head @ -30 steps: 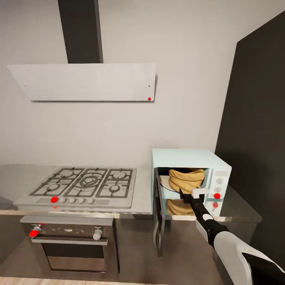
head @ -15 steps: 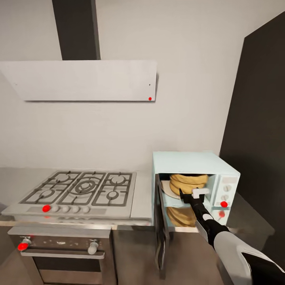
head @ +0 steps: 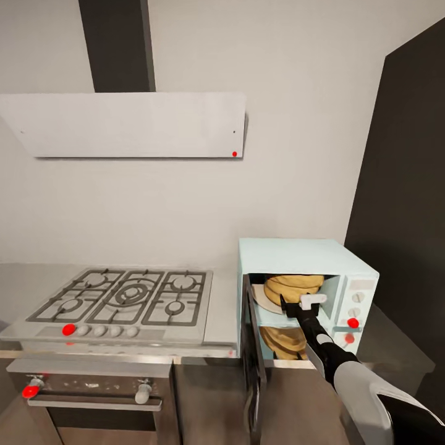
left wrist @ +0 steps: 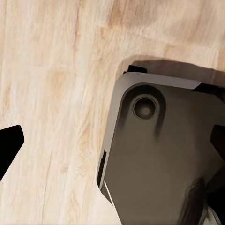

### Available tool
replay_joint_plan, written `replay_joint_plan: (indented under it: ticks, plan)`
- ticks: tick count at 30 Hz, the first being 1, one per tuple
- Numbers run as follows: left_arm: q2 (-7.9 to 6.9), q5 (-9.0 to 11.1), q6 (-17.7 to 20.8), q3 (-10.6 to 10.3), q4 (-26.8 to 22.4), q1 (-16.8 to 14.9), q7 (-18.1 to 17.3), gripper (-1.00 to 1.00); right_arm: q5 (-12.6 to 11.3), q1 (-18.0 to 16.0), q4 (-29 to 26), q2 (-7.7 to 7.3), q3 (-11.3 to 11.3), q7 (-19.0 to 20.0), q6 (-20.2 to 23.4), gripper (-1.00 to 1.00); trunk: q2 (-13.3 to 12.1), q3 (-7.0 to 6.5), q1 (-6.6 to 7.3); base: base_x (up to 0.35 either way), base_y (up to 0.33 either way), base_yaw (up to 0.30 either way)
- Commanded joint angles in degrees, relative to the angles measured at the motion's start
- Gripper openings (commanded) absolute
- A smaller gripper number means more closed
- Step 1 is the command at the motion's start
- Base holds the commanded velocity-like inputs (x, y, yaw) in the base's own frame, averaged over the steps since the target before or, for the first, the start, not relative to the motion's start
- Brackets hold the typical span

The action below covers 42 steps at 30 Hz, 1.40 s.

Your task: In the kitchen, take the popcorn bag from the countertop, put it into the microwave, and heat it until the popcorn is cooked so the cooked popcorn ends up inside the bag.

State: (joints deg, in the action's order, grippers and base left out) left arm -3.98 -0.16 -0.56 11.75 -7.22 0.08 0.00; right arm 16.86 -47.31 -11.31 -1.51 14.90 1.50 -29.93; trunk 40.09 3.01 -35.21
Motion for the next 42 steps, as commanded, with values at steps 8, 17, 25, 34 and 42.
replay_joint_plan:
  ticks: [8,17,25,34,42]
  plan:
    - [-0.04,0.0,-0.1,0.1,-0.1,0.0,0.0,1.0,0.5,-0.1,0.1,0.02,0.5,0.2,-0.2,1.0,0.1,0.09,-0.02,0.069,0.0,0.0]
    - [0.09,0.0,-0.1,0.1,-0.1,0.0,0.0,1.0,0.5,-0.1,0.1,0.02,0.5,0.2,-0.2,1.0,0.1,0.09,-0.02,0.0,0.0,0.0]
    - [0.11,0.0,-0.1,0.2,-0.1,0.0,0.0,1.0,0.5,-0.1,0.1,0.02,0.5,0.2,-0.2,1.0,0.1,0.09,-0.02,-0.317,0.0,0.0]
    - [0.11,0.0,-0.1,0.2,-0.1,0.0,0.0,1.0,0.5,-0.1,0.1,0.02,0.5,0.2,-0.1,1.0,0.1,0.09,-0.02,-0.34,0.0,0.0]
    - [0.11,0.0,-0.1,0.2,-0.1,0.0,0.0,1.0,0.5,-0.1,0.1,0.02,0.5,0.3,0.0,1.0,0.1,0.09,-0.02,-0.341,0.0,0.0]
